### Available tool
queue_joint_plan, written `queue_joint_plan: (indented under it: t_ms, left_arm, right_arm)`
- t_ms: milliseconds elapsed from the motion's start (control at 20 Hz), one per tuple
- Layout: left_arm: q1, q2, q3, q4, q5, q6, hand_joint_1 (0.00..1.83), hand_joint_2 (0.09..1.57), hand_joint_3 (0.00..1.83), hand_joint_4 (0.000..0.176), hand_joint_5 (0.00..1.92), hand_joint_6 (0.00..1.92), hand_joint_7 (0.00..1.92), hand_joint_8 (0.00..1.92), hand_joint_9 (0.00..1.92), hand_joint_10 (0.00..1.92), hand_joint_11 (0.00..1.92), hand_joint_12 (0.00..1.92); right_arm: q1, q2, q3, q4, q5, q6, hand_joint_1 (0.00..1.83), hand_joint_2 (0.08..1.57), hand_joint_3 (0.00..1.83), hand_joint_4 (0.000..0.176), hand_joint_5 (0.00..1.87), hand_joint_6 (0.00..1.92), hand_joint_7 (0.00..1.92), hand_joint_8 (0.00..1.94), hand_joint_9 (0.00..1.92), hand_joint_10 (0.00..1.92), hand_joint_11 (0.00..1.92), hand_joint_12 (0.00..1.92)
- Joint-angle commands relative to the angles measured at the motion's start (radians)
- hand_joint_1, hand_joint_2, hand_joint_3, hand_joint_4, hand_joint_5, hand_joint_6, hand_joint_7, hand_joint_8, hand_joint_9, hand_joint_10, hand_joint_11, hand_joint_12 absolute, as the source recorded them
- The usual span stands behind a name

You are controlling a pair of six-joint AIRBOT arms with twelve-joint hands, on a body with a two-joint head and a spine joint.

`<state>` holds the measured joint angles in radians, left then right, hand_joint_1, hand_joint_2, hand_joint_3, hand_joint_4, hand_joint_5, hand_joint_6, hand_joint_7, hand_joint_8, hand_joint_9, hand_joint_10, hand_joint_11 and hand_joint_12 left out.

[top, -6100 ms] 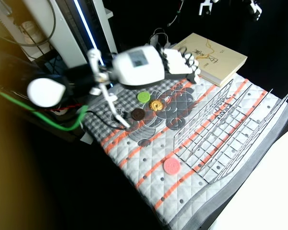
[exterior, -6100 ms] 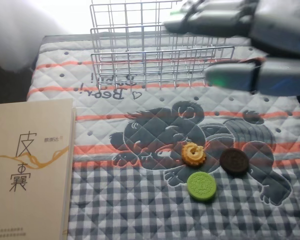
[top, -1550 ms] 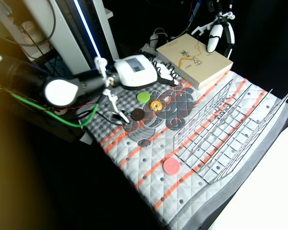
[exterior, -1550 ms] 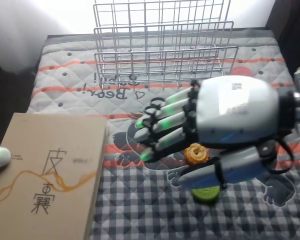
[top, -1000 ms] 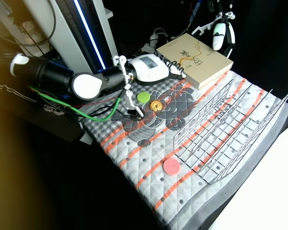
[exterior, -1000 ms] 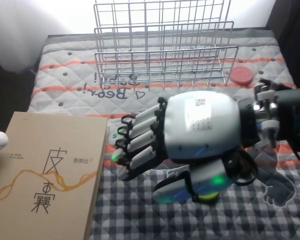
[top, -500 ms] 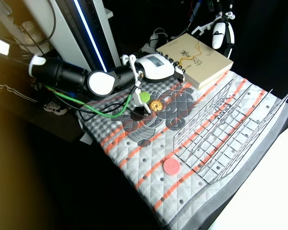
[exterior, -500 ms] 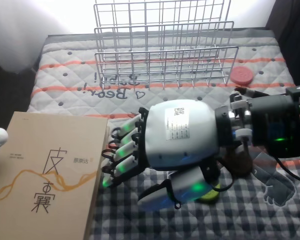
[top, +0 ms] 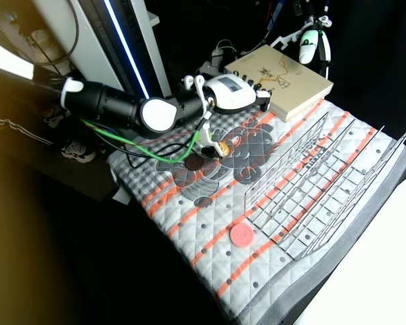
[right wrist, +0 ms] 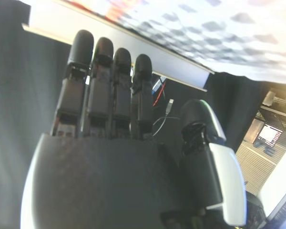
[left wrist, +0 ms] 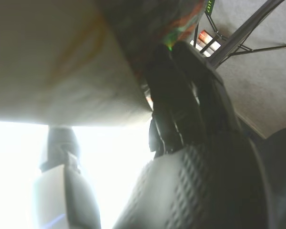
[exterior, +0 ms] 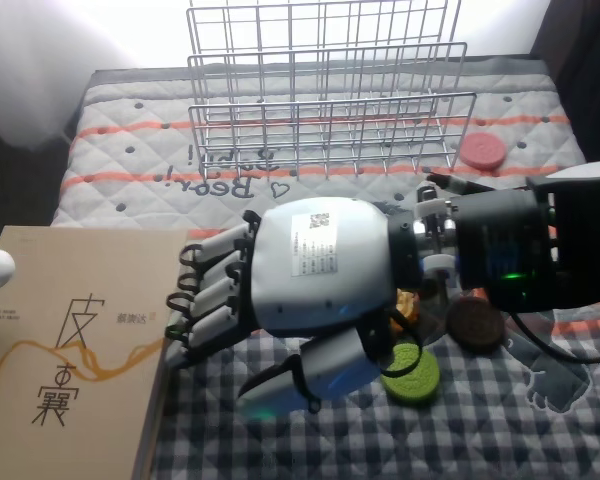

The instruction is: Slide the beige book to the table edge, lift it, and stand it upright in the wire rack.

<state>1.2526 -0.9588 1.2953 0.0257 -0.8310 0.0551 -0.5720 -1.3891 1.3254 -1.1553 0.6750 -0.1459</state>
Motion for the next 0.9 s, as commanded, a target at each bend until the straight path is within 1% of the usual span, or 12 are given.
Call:
queue_joint_plan:
  t_ms: [0, 150, 250, 300, 350, 400, 450, 500, 550, 600, 800, 850]
  left_arm:
    - [-0.012, 0.0, 0.0, -0.012, -0.155, -0.016, 0.55, 0.87, 0.0, 0.042, 0.28, 0.0, 0.7, 0.0, 0.74, 0.01, 0.26, 1.36]
    - [-0.012, 0.0, 0.0, -0.012, -0.153, -0.015, 0.58, 0.91, 0.01, 0.047, 0.32, 0.01, 0.69, 0.0, 0.73, 0.0, 0.27, 1.33]
    - [-0.012, 0.0, 0.0, -0.012, -0.152, -0.012, 0.56, 0.9, 0.0, 0.017, 0.39, 0.01, 0.73, 0.01, 0.78, 0.02, 0.28, 1.37]
    - [-0.012, -0.001, 0.0, -0.014, -0.148, -0.006, 0.68, 0.99, 0.01, 0.0, 0.59, 0.01, 0.86, 0.01, 0.93, 0.08, 0.42, 1.45]
    - [-0.012, -0.002, 0.0, -0.015, -0.141, 0.001, 0.78, 1.05, 0.01, 0.0, 0.72, 0.01, 0.96, 0.03, 1.02, 0.13, 0.5, 1.49]
    - [-0.012, -0.003, -0.001, -0.015, -0.136, 0.005, 1.03, 1.1, 0.02, 0.0, 0.93, 0.78, 1.15, 0.07, 1.15, 0.35, 0.68, 1.56]
    - [-0.012, -0.004, -0.001, -0.02, -0.13, 0.013, 1.03, 1.1, 0.02, 0.0, 0.93, 0.78, 1.15, 0.07, 1.15, 0.35, 0.68, 1.56]
    - [-0.012, -0.006, -0.001, -0.028, -0.125, 0.02, 1.13, 1.11, 0.01, 0.0, 0.98, 0.91, 1.26, 0.11, 1.1, 0.69, 0.76, 1.54]
    - [-0.012, -0.007, -0.001, -0.038, -0.123, 0.025, 1.15, 1.11, 0.0, 0.0, 0.99, 0.94, 1.3, 0.13, 1.07, 0.93, 0.82, 1.58]
    - [-0.012, -0.007, -0.001, -0.054, -0.123, 0.034, 1.14, 1.12, 0.0, 0.0, 0.97, 0.98, 1.32, 0.16, 1.06, 1.03, 0.87, 1.57]
    - [0.008, 0.015, -0.005, -0.151, -0.147, 0.083, 1.13, 1.12, 0.0, 0.0, 0.97, 0.99, 1.31, 0.18, 1.02, 1.05, 0.84, 1.57]
    - [0.023, 0.026, -0.009, -0.186, -0.163, 0.098, 1.14, 1.12, 0.0, 0.0, 0.97, 0.98, 1.29, 0.29, 1.02, 1.13, 0.82, 1.61]
  right_arm:
    - [0.018, -0.01, 0.001, 0.061, 0.08, 0.004, 0.0, 1.39, 0.0, 0.0, 0.52, 0.0, 0.47, 0.0, 0.47, 0.0, 0.2, 0.81]
    - [0.019, -0.02, 0.014, 0.07, 0.079, 0.004, 0.0, 1.39, 0.0, 0.0, 0.55, 0.01, 0.49, 0.01, 0.48, 0.01, 0.2, 0.82]
    - [0.019, -0.02, 0.016, 0.073, 0.079, 0.004, 0.0, 1.4, 0.0, 0.0, 0.57, 0.02, 0.53, 0.02, 0.48, 0.01, 0.2, 0.82]
    - [0.019, -0.02, 0.015, 0.073, 0.079, 0.004, 0.0, 1.39, 0.0, 0.0, 0.56, 0.01, 0.53, 0.01, 0.49, 0.0, 0.14, 0.86]
    - [0.019, -0.02, 0.011, 0.073, 0.079, 0.004, 0.0, 1.4, 0.01, 0.0, 0.56, 0.01, 0.54, 0.01, 0.52, 0.02, 0.17, 0.9]
    - [0.019, -0.02, 0.007, 0.073, 0.079, 0.004, 0.0, 1.4, 0.0, 0.0, 0.54, 0.0, 0.53, 0.0, 0.5, 0.0, 0.15, 0.89]
    - [0.019, -0.012, -0.002, 0.073, 0.079, 0.004, 0.0, 1.4, 0.0, 0.0, 0.54, 0.0, 0.53, 0.0, 0.5, 0.0, 0.15, 0.89]
    - [0.022, 0.011, -0.014, 0.076, 0.079, 0.004, 0.0, 1.4, 0.0, 0.0, 0.55, 0.0, 0.54, 0.0, 0.49, 0.0, 0.19, 0.85]
    - [0.025, 0.034, -0.024, 0.08, 0.079, 0.004, 0.0, 1.39, 0.0, 0.0, 0.55, 0.0, 0.54, 0.0, 0.47, 0.0, 0.21, 0.85]
    - [0.027, 0.061, -0.035, 0.088, 0.079, 0.004, 0.0, 1.36, 0.0, 0.0, 0.53, 0.0, 0.48, 0.0, 0.4, 0.0, 0.11, 0.95]
    - [0.027, 0.172, -0.072, 0.149, 0.094, 0.004, 0.0, 1.39, 0.0, 0.0, 0.56, 0.0, 0.45, 0.0, 0.37, 0.0, 0.07, 0.91]
    - [0.027, 0.19, -0.079, 0.158, 0.099, 0.004, 0.0, 1.4, 0.0, 0.0, 0.58, 0.0, 0.47, 0.0, 0.38, 0.0, 0.09, 0.88]
